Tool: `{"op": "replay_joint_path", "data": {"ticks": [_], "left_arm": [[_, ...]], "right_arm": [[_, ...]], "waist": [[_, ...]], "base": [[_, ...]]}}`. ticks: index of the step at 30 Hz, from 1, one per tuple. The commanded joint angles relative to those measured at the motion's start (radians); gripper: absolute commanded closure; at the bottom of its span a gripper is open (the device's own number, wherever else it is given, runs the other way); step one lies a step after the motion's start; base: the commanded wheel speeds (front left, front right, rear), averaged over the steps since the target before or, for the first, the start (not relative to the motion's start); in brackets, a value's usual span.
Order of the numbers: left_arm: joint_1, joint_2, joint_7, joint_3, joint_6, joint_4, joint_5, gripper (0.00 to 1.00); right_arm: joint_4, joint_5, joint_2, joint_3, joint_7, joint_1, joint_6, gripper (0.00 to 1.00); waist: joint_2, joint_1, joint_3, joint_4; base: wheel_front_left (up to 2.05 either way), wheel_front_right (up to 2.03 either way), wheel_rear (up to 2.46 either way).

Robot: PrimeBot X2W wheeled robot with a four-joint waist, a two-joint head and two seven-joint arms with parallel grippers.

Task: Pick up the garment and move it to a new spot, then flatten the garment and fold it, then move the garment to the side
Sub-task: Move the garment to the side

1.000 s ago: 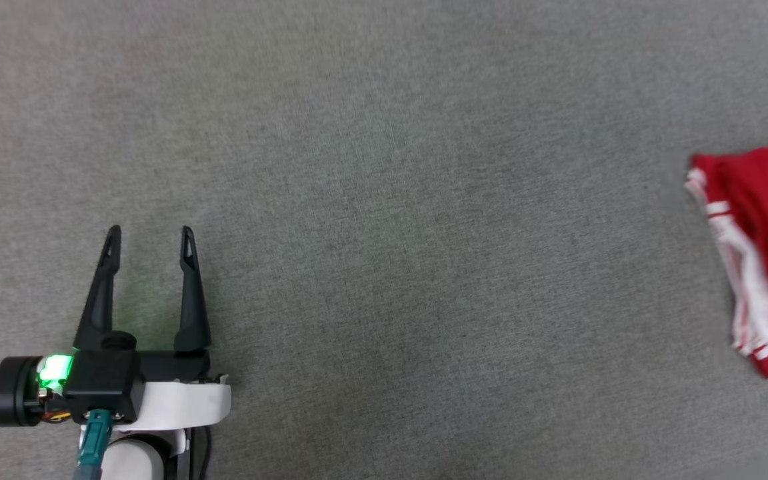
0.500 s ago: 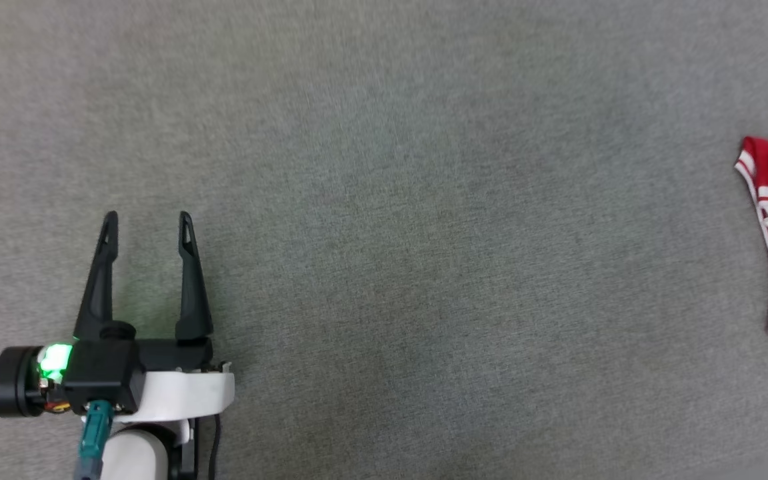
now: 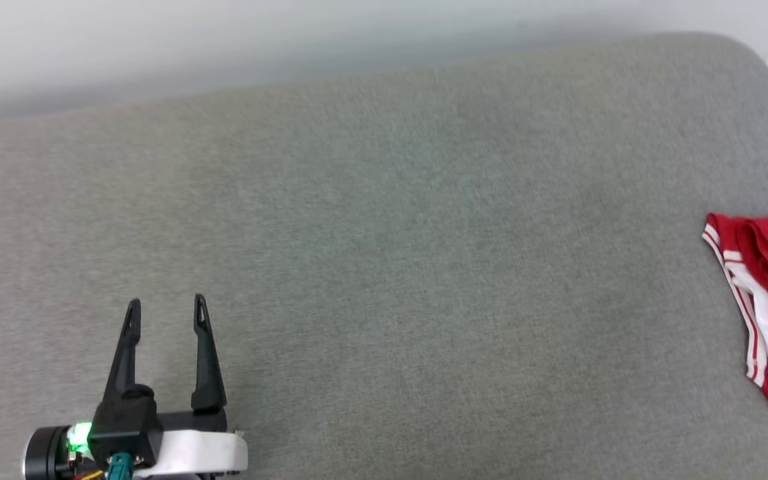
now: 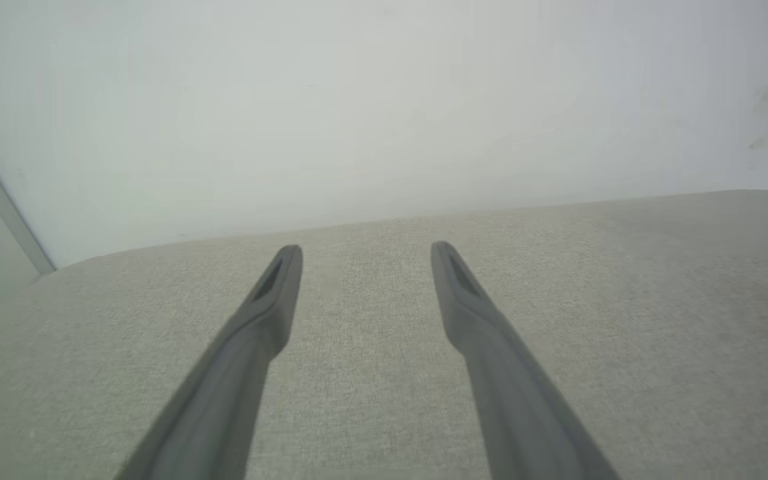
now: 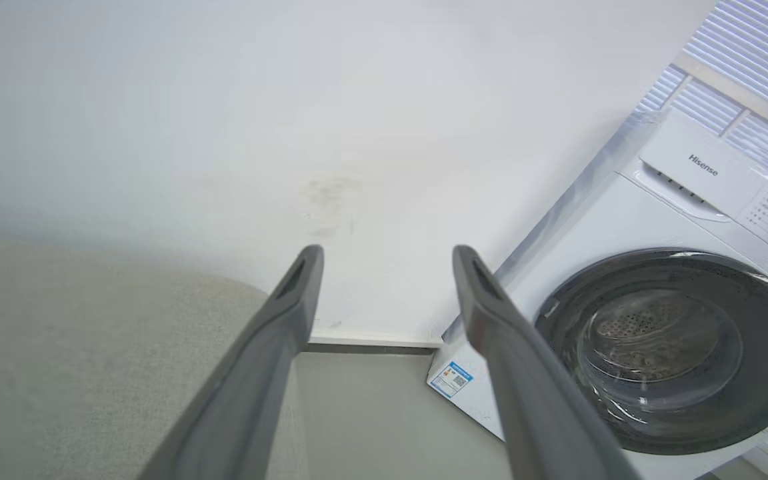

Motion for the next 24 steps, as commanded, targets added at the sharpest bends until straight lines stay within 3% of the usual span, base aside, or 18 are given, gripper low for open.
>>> {"op": "replay_joint_path", "data": {"ticks": [1, 5, 12, 18, 24], "left_arm": [[0.015, -0.002, -0.002, 0.004, 0.003, 0.006, 0.000, 0.00], [0.045, -0.010, -0.002, 0.005, 0.007, 0.027, -0.003, 0.00], [0.088, -0.016, -0.002, 0.004, 0.000, 0.058, -0.001, 0.00], [0.117, -0.016, -0.002, -0.008, -0.007, 0.089, 0.018, 0.00], [0.129, -0.016, -0.002, -0.025, -0.015, 0.109, 0.025, 0.00]], "right_arm": [[-0.015, -0.026, 0.034, -0.019, -0.018, 0.000, -0.001, 0.00], [-0.105, -0.099, 0.144, -0.124, -0.041, 0.061, -0.001, 0.00], [-0.436, -0.182, 0.386, -0.274, -0.042, 0.283, -0.001, 0.00], [-0.604, -0.233, 0.562, -0.281, -0.042, 0.519, -0.001, 0.00], [-0.677, -0.241, 0.683, -0.282, -0.042, 0.705, -0.001, 0.00]], "waist": [[-0.0001, 0.0000, -0.054, 0.041], [-0.0001, 0.0000, -0.098, 0.072], [-0.0001, 0.0000, -0.168, 0.119], [-0.0001, 0.0000, -0.217, 0.153], [-0.0001, 0.0000, -0.243, 0.180]], "base": [[0.00, 0.00, 0.00], [0.00, 0.00, 0.00], [0.00, 0.00, 0.00], [0.00, 0.00, 0.00], [0.00, 0.00, 0.00]]}}
